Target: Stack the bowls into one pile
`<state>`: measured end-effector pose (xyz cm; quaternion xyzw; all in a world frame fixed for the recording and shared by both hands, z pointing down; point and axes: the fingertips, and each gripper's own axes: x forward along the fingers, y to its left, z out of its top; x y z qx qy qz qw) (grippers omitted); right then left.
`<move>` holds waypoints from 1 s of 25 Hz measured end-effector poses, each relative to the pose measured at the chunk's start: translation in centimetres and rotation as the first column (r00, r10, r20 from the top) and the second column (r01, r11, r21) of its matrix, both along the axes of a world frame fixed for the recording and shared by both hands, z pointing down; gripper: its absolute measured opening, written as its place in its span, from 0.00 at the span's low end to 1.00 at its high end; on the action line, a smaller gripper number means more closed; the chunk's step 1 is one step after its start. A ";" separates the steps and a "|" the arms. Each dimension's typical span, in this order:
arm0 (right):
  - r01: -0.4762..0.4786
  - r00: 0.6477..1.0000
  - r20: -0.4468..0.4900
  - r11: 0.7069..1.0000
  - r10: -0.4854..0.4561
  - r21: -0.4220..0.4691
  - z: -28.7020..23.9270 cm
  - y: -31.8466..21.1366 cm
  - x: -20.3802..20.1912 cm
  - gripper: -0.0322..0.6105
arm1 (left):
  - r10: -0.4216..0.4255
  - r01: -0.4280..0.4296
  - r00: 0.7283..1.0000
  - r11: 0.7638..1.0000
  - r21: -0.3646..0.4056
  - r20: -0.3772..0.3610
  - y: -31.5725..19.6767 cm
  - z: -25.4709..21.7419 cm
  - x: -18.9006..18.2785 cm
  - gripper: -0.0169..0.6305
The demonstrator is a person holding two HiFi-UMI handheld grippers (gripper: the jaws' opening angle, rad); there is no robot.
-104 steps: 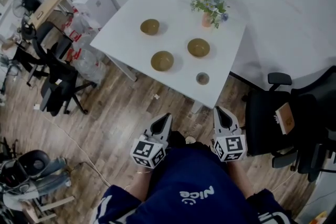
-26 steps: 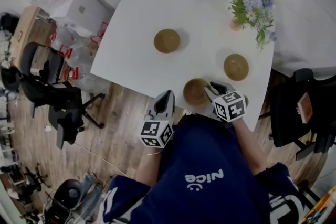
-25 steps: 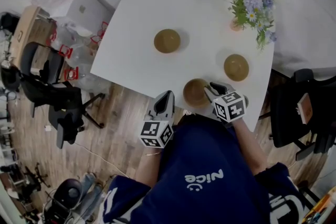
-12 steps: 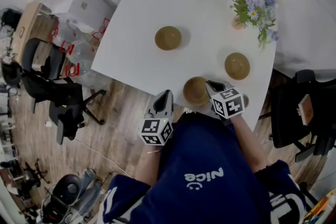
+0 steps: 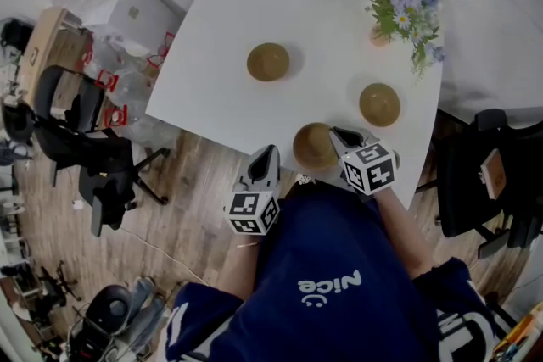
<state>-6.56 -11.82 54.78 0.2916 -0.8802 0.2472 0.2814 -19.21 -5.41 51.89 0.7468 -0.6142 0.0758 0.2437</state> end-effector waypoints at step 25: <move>-0.278 0.959 0.010 0.938 0.283 0.207 -6.7 -3.7 9.5 0.11 | 0.094 -0.086 0.993 0.988 0.126 -0.065 -2.4 -3.2 3.3 0.05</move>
